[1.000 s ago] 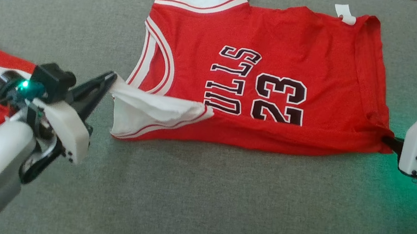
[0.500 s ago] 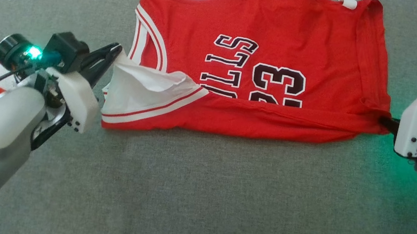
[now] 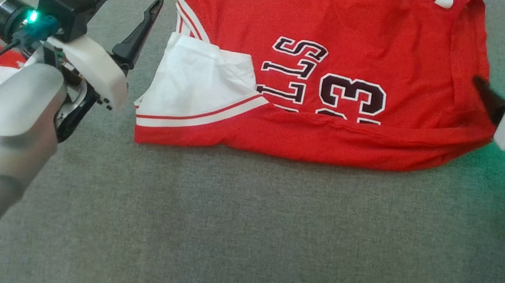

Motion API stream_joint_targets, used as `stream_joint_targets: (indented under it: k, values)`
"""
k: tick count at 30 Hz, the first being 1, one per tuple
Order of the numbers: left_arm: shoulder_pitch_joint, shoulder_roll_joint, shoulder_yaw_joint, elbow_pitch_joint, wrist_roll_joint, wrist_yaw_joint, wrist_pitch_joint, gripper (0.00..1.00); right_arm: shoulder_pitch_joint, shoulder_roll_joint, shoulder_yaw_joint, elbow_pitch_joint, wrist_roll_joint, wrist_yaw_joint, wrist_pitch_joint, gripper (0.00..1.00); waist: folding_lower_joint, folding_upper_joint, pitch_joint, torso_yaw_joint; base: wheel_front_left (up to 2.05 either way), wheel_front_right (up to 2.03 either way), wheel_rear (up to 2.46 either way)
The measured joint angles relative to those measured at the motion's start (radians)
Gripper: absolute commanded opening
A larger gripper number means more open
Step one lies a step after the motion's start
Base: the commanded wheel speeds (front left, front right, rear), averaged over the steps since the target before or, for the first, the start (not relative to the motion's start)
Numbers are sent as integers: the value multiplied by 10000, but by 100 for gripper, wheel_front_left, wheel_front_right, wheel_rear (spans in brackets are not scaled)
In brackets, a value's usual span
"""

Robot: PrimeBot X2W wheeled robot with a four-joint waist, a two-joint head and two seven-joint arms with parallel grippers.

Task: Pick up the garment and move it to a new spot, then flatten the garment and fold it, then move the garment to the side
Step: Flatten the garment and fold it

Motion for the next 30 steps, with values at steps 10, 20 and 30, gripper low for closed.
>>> stream_joint_targets:
  k: [10,20,30]
  values:
    - [826,-372,1597,-771,-207,598,-460,100,-60,282,-817,575,-583,0,-4259,100,-2,0,-627,218,0,0,0]
    - [5009,-1365,5779,-4798,876,1465,-477,100,2360,1475,-2178,-545,-1680,0,-7191,100,-3,0,-1663,112,0,0,0]
    - [8119,-2642,7605,-6069,3085,884,-479,100,6165,3814,-4464,-4368,-4911,0,-7219,100,-4,1,-2353,-92,0,0,0]
